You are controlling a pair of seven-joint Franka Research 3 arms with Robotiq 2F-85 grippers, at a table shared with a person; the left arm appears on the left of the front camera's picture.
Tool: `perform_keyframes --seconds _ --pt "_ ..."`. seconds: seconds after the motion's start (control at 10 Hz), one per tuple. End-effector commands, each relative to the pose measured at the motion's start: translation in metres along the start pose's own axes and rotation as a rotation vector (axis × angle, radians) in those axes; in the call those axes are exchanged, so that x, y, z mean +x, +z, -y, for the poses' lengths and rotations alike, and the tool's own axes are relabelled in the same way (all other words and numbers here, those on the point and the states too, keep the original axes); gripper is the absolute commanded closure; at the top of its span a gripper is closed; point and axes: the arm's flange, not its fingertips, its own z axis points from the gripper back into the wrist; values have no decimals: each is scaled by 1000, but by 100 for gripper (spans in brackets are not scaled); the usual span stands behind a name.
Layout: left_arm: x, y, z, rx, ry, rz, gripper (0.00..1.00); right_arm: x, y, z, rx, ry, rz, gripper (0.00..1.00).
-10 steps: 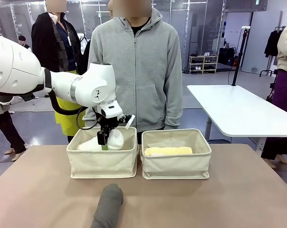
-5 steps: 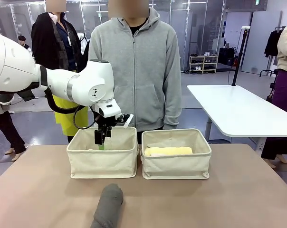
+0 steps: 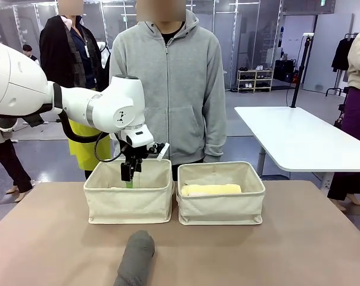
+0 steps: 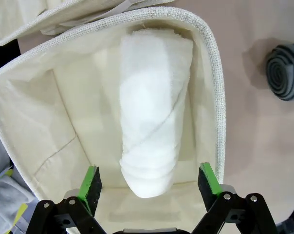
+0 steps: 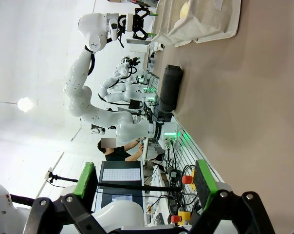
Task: Divide the towels into two baskets.
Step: Pick up one hotel-folded towel from the bottom of the table and place it in the Fabric basket indicated by the person.
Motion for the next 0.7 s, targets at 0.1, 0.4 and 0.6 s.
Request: perform_keyframes --seconds 0.1,0.4,0.6 --pt "-3 1 -3 5 2 -1 0 -1 0 -3 10 20 -1 0" --pt "-3 1 -3 5 2 -1 0 -1 0 -3 10 20 -1 0" --pt "-16 26 10 -56 45 89 0 -1 0 -3 10 20 -1 0"
